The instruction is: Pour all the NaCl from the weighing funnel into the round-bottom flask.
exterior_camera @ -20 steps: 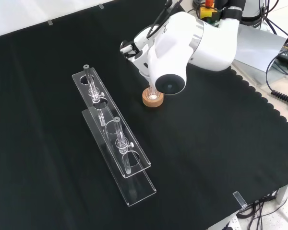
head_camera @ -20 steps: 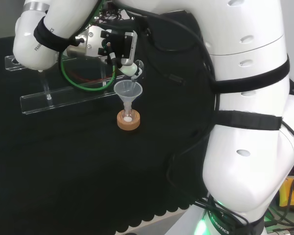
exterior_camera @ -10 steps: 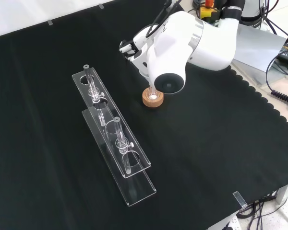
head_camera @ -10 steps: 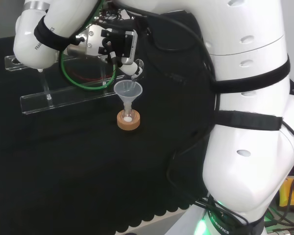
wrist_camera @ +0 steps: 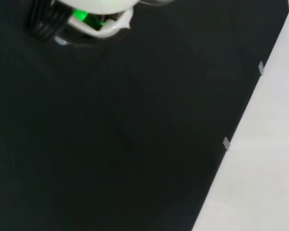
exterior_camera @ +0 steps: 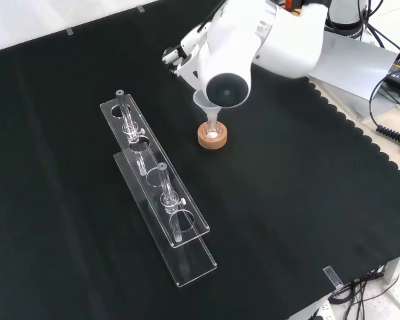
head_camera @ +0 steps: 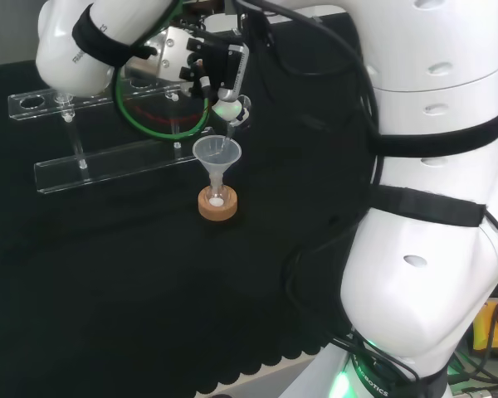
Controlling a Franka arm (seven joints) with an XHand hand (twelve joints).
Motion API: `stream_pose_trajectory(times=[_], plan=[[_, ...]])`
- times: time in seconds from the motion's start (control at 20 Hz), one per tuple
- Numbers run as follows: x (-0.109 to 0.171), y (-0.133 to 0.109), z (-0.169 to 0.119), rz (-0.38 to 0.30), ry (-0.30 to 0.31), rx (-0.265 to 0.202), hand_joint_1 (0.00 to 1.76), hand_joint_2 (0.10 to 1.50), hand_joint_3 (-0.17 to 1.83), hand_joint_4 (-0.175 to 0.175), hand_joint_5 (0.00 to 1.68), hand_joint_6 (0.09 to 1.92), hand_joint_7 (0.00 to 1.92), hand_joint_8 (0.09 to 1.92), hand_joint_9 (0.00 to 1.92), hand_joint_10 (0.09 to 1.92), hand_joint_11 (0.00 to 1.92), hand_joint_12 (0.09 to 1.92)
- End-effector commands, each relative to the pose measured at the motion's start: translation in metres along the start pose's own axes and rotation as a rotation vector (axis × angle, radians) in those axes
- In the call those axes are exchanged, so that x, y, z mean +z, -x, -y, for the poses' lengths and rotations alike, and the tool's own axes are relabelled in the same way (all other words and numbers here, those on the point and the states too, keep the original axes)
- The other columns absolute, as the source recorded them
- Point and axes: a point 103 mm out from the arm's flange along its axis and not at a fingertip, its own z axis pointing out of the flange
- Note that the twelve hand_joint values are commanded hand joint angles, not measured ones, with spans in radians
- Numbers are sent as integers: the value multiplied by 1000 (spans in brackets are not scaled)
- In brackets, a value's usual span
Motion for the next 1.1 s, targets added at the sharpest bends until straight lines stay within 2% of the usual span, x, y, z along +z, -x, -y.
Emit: stream_pose_trajectory(times=[0.05, 0.45, 0.6, 1.1], plan=[[12, 4, -1, -68, 16, -22, 1076, 707, 702, 175, 1112, 970, 555, 648, 747, 501, 434, 1290], [19, 14, 2, -111, 85, -17, 1074, 710, 701, 175, 1107, 979, 565, 648, 766, 509, 440, 1289], [23, 18, 2, -139, 91, -19, 1074, 711, 701, 175, 1106, 981, 569, 649, 778, 513, 440, 1289], [40, 34, 3, -296, 142, -22, 1074, 710, 702, 175, 1106, 981, 576, 648, 795, 516, 441, 1289]])
